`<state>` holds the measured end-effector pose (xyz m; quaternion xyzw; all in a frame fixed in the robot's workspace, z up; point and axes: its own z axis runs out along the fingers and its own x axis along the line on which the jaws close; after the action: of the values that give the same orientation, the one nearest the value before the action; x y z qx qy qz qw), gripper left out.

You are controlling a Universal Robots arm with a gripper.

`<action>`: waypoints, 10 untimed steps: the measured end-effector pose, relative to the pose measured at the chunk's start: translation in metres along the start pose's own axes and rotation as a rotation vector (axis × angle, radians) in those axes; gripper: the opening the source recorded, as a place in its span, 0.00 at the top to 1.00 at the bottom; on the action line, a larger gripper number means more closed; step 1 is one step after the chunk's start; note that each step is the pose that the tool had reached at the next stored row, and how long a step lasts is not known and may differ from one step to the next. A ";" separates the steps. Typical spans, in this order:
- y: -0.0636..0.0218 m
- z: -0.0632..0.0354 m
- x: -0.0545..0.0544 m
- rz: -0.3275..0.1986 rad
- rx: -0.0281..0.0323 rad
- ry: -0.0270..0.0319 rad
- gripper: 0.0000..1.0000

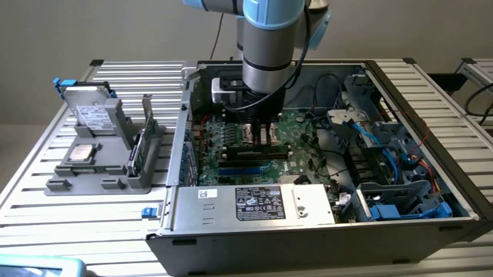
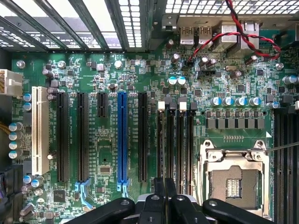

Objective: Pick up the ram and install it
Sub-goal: 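Insert the ram into the slot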

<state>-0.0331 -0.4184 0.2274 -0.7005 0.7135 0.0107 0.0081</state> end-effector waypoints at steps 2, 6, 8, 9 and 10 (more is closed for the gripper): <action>0.0009 0.0009 0.000 0.000 0.0000 0.0002 0.88; 0.0029 0.0018 0.000 -0.001 0.0001 0.0003 0.88; 0.0034 0.0018 0.000 0.000 0.0001 0.0002 0.88; 0.0035 0.0019 0.000 0.000 0.0002 0.0001 0.88; 0.0035 0.0019 0.000 0.000 0.0000 0.0001 0.88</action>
<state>-0.0366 -0.4183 0.2255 -0.7005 0.7135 0.0106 0.0081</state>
